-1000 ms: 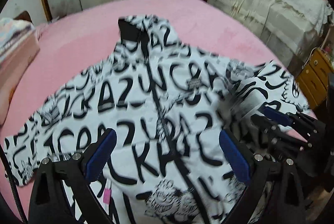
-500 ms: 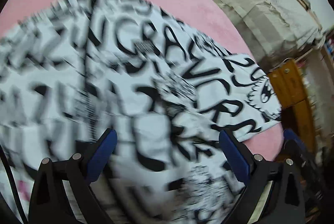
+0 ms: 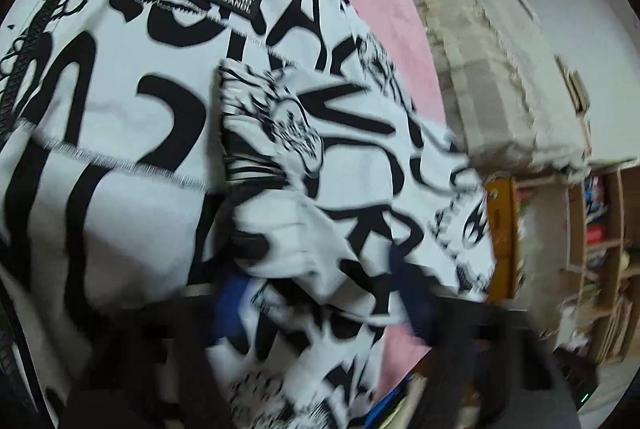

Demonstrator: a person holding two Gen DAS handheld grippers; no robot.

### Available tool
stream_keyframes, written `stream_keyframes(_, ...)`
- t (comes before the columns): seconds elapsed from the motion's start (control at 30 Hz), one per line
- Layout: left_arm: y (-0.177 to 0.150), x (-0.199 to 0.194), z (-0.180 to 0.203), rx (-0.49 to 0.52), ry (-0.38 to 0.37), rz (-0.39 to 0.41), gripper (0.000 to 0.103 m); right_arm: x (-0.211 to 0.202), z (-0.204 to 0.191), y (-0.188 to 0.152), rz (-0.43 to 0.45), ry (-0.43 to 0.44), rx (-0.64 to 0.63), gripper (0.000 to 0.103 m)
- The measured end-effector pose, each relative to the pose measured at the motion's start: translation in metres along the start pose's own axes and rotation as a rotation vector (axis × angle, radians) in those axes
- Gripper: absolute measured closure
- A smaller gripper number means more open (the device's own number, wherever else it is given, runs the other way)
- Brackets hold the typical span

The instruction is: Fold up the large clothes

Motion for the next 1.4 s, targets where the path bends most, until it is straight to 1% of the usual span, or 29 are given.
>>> stream_keyframes(0.03, 0.005, 0.003, 0.002, -0.001, 0.016, 0.004, 0.088, 0.0, 0.002, 0.001, 0.003, -0.006, -0.001, 0.044)
stream_keyframes(0.07, 0.008, 0.003, 0.005, 0.007, 0.034, 0.01, 0.088, 0.0, 0.005, 0.003, 0.007, -0.014, -0.003, 0.044)
stream_keyframes(0.13, 0.023, -0.009, 0.022, 0.096, 0.108, 0.05, 0.091, -0.002, 0.01, 0.007, 0.019, -0.037, -0.009, 0.044)
stream_keyframes(0.17, 0.032, -0.017, 0.037, 0.167, 0.142, 0.074, 0.091, -0.002, 0.011, 0.009, 0.024, -0.043, -0.014, 0.044)
stream_keyframes(0.27, 0.069, -0.057, 0.079, 0.317, 0.2, 0.161, 0.092, -0.001, 0.016, 0.013, 0.029, -0.06, -0.019, 0.044)
stream_keyframes(0.3, 0.079, -0.074, 0.087, 0.351, 0.211, 0.192, 0.092, 0.001, 0.017, 0.014, 0.028, -0.066, -0.021, 0.044)
stream_keyframes(0.4, 0.11, -0.12, 0.108, 0.418, 0.237, 0.279, 0.092, 0.008, 0.014, 0.023, 0.029, -0.079, -0.036, 0.044)
stream_keyframes(0.47, 0.128, -0.151, 0.11, 0.44, 0.27, 0.332, 0.092, 0.013, 0.008, 0.029, 0.034, -0.08, -0.056, 0.044)
stream_keyframes(0.53, 0.14, -0.177, 0.102, 0.448, 0.313, 0.37, 0.092, 0.019, 0.001, 0.031, 0.035, -0.081, -0.076, 0.044)
stream_keyframes(0.6, 0.148, -0.202, 0.078, 0.429, 0.378, 0.392, 0.092, 0.026, -0.006, 0.031, 0.03, -0.075, -0.093, 0.044)
stream_keyframes(0.7, 0.145, -0.214, 0.037, 0.402, 0.462, 0.389, 0.092, 0.041, -0.016, 0.032, 0.007, -0.08, -0.122, 0.044)
stream_keyframes(0.73, 0.14, -0.214, 0.013, 0.392, 0.506, 0.376, 0.092, 0.044, -0.019, 0.031, 0.0, -0.082, -0.128, 0.044)
stream_keyframes(0.77, 0.135, -0.214, -0.004, 0.38, 0.533, 0.363, 0.092, 0.049, -0.021, 0.029, -0.01, -0.086, -0.136, 0.044)
stream_keyframes(0.83, 0.119, -0.204, -0.053, 0.328, 0.596, 0.294, 0.092, 0.059, -0.025, 0.027, -0.03, -0.096, -0.153, 0.044)
stream_keyframes(0.9, 0.105, -0.189, -0.093, 0.285, 0.631, 0.217, 0.09, 0.065, -0.026, 0.025, -0.047, -0.106, -0.164, 0.044)
stream_keyframes(0.93, 0.097, -0.182, -0.11, 0.266, 0.641, 0.176, 0.087, 0.068, -0.027, 0.025, -0.06, -0.106, -0.168, 0.044)
stream_keyframes(0.97, 0.09, -0.175, -0.121, 0.253, 0.646, 0.144, 0.082, 0.07, -0.027, 0.025, -0.071, -0.101, -0.168, 0.044)
stream_keyframes(1.0, 0.085, -0.172, -0.131, 0.237, 0.642, 0.117, 0.073, 0.072, -0.027, 0.026, -0.081, -0.097, -0.165, 0.044)
stream_keyframes(1.07, 0.081, -0.174, -0.133, 0.228, 0.601, 0.121, 0.065, 0.073, -0.03, 0.028, -0.091, -0.083, -0.162, 0.044)
stream_keyframes(1.1, 0.083, -0.178, -0.131, 0.223, 0.584, 0.116, 0.044, 0.072, -0.032, 0.032, -0.096, -0.066, -0.163, 0.044)
stream_keyframes(1.13, 0.087, -0.182, -0.129, 0.222, 0.575, 0.116, 0.025, 0.072, -0.036, 0.034, -0.098, -0.055, -0.164, 0.044)
stream_keyframes(1.17, 0.089, -0.187, -0.132, 0.227, 0.567, 0.127, 0.022, 0.073, -0.039, 0.038, -0.1, -0.045, -0.166, 0.041)
stream_keyframes(1.2, 0.094, -0.192, -0.128, 0.237, 0.558, 0.149, 0.021, 0.074, -0.043, 0.044, -0.099, -0.04, -0.169, 0.035)
stream_keyframes(1.27, 0.105, -0.195, -0.126, 0.248, 0.553, 0.161, 0.021, 0.081, -0.049, 0.057, -0.086, -0.048, -0.178, 0.031)
stream_keyframes(1.37, 0.127, -0.188, -0.134, 0.217, 0.563, 0.132, 0.021, 0.105, -0.053, 0.084, -0.089, -0.067, -0.177, 0.03)
stream_keyframes(1.4, 0.138, -0.179, -0.14, 0.206, 0.562, 0.112, 0.021, 0.118, -0.05, 0.096, -0.094, -0.082, -0.16, 0.03)
Point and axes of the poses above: each gripper's, at about its wrist camera, not at the fingertips, and x roughly the way its jaws point, z to its right, y to its top, the point moved 7 cm from there along x, roughly the way its jaws point, and after that the axes turned 8 degrees about x, right-handed, at the moved point
